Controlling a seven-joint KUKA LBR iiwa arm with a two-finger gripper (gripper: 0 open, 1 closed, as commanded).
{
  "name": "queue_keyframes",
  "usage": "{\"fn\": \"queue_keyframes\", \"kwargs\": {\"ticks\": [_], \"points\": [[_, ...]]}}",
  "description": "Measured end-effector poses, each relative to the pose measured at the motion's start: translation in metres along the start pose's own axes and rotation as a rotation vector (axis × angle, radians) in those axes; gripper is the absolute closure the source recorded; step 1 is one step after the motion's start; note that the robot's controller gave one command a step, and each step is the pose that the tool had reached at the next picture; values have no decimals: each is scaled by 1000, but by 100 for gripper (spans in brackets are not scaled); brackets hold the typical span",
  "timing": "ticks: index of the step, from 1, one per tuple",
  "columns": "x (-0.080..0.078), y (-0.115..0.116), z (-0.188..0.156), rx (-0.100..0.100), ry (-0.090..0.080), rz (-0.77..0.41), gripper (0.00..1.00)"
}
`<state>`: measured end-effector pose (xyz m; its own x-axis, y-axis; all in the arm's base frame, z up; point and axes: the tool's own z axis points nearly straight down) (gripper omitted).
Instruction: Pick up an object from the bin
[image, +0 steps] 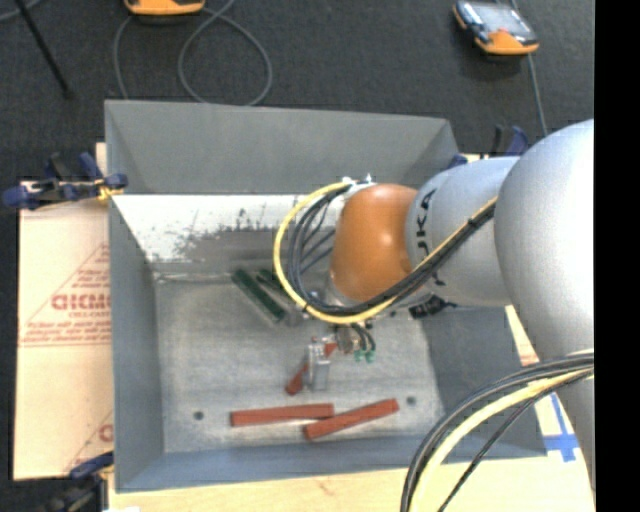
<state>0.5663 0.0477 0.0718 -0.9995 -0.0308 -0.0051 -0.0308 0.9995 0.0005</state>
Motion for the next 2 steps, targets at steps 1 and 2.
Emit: {"fn": "queue_keyframes", "kwargs": {"ticks": [1, 2], "points": [[30, 6, 0, 1, 1, -37, 0], [27, 6, -2, 0, -4, -36, 100]]}}
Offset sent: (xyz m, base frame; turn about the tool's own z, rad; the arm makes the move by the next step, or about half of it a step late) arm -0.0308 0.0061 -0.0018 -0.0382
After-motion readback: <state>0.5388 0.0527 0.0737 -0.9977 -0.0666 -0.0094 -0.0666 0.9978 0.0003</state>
